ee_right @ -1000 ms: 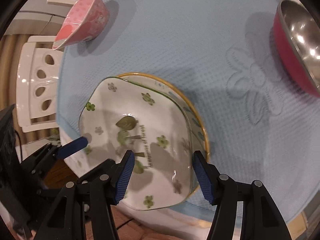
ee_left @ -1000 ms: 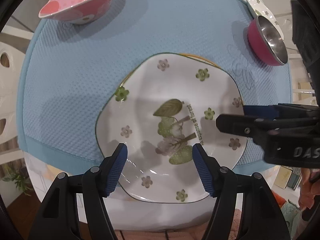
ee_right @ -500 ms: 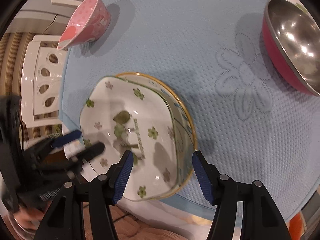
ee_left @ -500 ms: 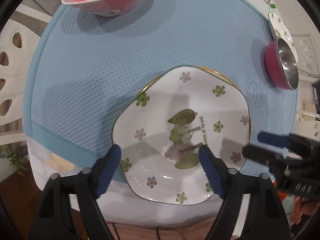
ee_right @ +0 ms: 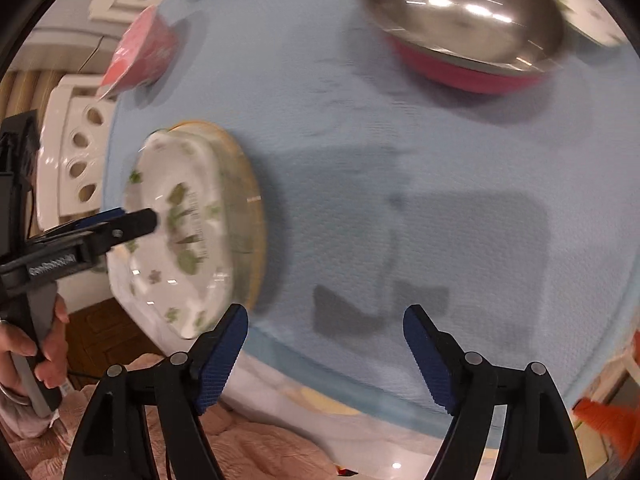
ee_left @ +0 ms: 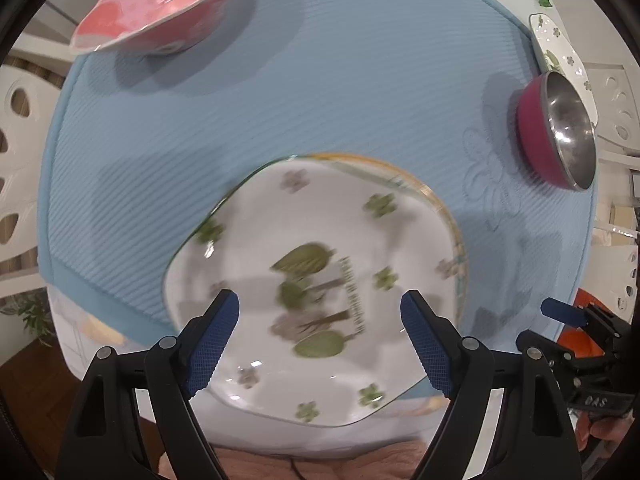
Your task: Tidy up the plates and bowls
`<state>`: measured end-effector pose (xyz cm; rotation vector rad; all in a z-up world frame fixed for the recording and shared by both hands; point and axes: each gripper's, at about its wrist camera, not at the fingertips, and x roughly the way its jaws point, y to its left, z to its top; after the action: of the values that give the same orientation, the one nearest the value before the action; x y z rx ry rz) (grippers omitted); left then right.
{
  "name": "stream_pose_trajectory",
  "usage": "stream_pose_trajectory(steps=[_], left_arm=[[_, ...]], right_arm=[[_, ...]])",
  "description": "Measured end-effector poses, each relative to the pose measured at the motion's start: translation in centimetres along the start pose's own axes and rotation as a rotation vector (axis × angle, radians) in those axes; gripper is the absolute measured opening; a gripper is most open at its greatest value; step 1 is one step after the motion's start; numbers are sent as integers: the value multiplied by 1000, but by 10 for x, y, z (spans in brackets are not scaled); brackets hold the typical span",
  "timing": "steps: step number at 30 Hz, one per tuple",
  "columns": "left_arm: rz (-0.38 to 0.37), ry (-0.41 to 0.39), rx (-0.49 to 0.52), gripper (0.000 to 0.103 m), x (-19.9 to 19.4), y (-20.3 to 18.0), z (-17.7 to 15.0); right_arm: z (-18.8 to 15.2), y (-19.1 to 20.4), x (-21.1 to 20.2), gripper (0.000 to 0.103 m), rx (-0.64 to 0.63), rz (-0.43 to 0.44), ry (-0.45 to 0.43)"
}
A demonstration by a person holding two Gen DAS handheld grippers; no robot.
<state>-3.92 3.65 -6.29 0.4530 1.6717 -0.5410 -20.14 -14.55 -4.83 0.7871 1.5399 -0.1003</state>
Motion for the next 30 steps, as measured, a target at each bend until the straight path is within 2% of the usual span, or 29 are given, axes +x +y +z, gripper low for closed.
stream_pose_trajectory(steps=[9, 15, 19, 23, 27, 30], left_arm=[[-55, -46, 41, 82, -17, -62, 64], [-87, -106, 66, 82, -39, -107, 121], [-106, -126, 55, 82, -41, -128, 160], [-126, -138, 36, 82, -36, -162, 172], [-174, -146, 34, 82, -27, -184, 185], [-150, -158, 73, 82, -21, -203, 198]], right_arm=[[21, -85, -46, 78, 86, -54, -74], [57, -131, -93, 78, 129, -69, -144], [84, -152, -112, 78, 169, -64, -182], [115, -172, -122, 78, 224, -44, -231], [153, -188, -126, 78, 271, -77, -305], [176, -194, -120, 78, 274, -54, -342]])
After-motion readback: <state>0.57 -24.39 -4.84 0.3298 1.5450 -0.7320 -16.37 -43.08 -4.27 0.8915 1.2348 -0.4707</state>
